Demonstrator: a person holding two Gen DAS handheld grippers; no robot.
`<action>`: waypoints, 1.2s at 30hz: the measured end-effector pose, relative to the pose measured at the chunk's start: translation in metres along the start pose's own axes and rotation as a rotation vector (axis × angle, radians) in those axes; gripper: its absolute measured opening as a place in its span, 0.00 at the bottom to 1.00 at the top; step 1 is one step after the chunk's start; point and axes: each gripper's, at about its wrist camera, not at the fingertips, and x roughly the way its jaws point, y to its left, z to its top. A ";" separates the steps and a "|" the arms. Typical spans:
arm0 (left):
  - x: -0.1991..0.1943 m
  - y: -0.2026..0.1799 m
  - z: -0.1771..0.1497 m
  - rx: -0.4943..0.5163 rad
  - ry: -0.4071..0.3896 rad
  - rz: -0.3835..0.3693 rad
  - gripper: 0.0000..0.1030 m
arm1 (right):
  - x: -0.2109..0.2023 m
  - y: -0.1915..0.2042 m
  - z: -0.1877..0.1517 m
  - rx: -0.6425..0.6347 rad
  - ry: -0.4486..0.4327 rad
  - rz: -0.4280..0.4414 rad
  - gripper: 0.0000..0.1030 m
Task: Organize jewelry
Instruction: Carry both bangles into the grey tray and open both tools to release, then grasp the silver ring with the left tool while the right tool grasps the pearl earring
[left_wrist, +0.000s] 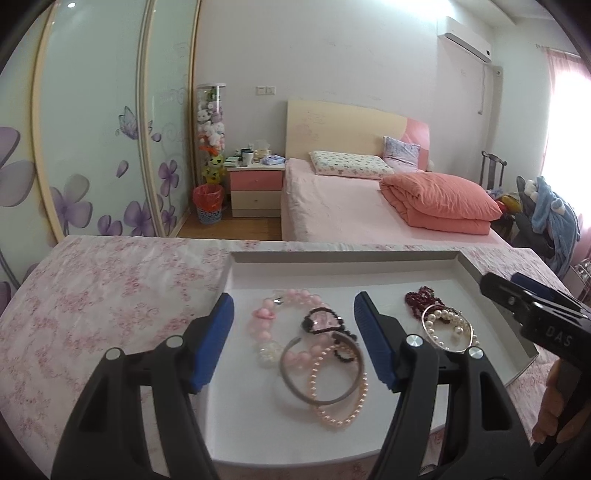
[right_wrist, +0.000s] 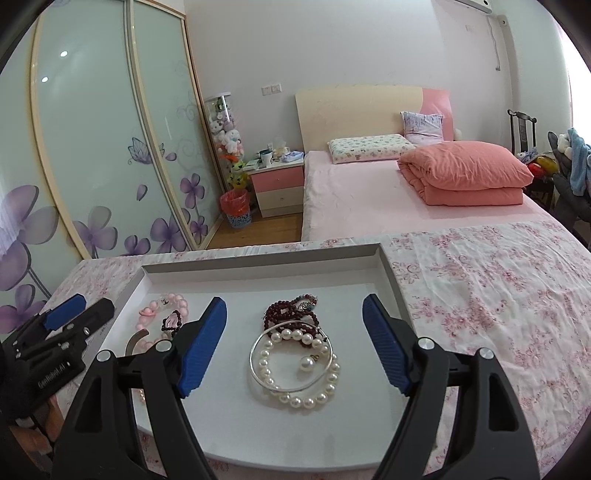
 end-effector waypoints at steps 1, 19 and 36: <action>-0.002 0.001 0.000 -0.002 0.000 0.002 0.64 | -0.002 0.001 -0.001 -0.004 0.000 0.000 0.74; -0.046 -0.010 -0.019 0.018 -0.003 -0.021 0.64 | -0.040 0.004 -0.020 -0.044 -0.008 -0.008 0.74; -0.065 -0.042 -0.058 0.053 0.106 -0.143 0.64 | -0.070 -0.018 -0.066 -0.034 0.073 -0.037 0.73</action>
